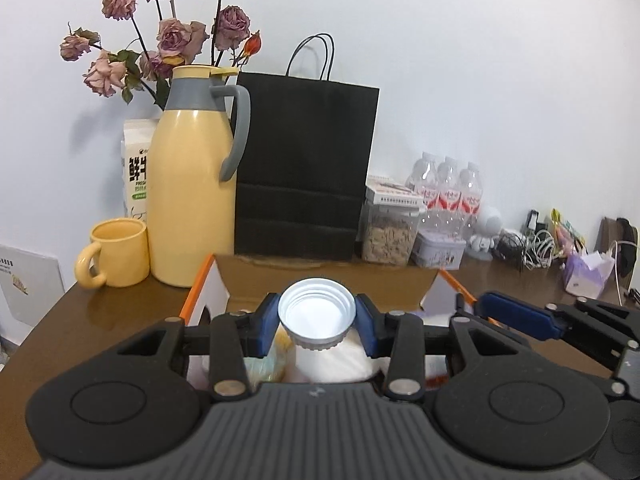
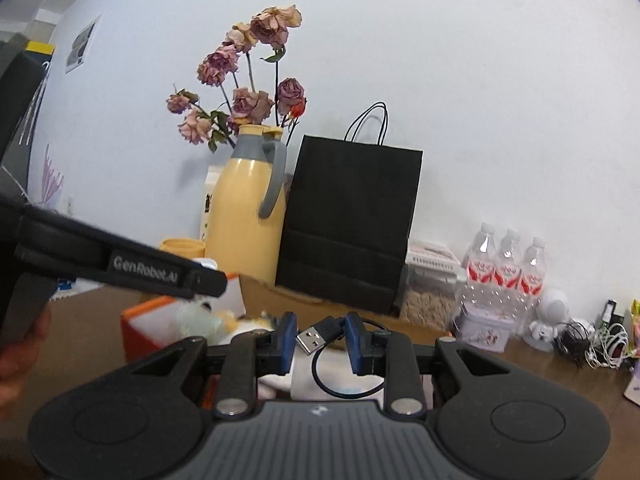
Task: Organize objects
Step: 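Carry the USB cable and cap into the box and open both tools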
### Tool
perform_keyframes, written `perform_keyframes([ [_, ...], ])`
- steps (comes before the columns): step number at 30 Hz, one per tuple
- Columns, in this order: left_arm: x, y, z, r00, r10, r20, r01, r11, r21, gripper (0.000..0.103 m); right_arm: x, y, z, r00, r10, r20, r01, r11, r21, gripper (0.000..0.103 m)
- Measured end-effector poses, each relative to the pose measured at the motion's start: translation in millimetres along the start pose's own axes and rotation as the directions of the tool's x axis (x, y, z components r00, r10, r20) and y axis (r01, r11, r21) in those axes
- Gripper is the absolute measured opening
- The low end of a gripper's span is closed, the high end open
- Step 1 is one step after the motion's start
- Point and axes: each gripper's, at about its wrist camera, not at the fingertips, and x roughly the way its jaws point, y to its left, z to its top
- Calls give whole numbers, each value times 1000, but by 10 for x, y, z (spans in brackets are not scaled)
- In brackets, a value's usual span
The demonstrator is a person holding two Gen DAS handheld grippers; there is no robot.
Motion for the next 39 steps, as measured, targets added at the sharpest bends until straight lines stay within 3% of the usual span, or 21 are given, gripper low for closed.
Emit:
perform_keyframes([
  [9, 493, 106, 147, 1000, 19, -4, -19, 998, -66, 41, 614, -157, 162, 1000, -8, -29, 10, 999, 49, 25],
  [20, 894, 235, 81, 996, 46, -78, -50, 997, -54, 41, 1061, -419, -50, 991, 3, -132, 15, 991, 134, 25],
  [22, 896, 255, 76, 996, 52, -77, -56, 997, -53, 51, 1083, -435, -67, 989, -5, -145, 25, 990, 139, 25],
  [24, 885, 261, 77, 996, 59, -72, -62, 997, -49, 72, 1090, -453, -82, 988, -16, -156, 39, 988, 146, 26],
  [25, 879, 258, 77, 995, 68, -68, -71, 996, -45, 94, 1091, -463, -84, 987, -20, -160, 45, 987, 152, 29],
  [26, 869, 254, 79, 995, 84, -58, -87, 995, -40, 103, 1094, -471, -87, 986, -25, -165, 51, 986, 156, 41],
  [27, 849, 250, 77, 994, 97, -42, -99, 994, -36, 103, 1094, -481, -89, 985, -32, -168, 59, 985, 161, 63],
  [29, 840, 259, 94, 994, 101, -44, -103, 994, -37, 103, 1086, -507, -88, 985, -48, -167, 78, 981, 175, 90],
  [33, 836, 295, 112, 994, 92, -52, -95, 994, -53, 103, 1083, -564, -81, 984, -57, -172, 91, 976, 199, 103],
  [39, 808, 304, 119, 995, 82, -55, -85, 995, -50, 103, 1082, -582, -77, 983, -54, -178, 91, 974, 208, 103],
])
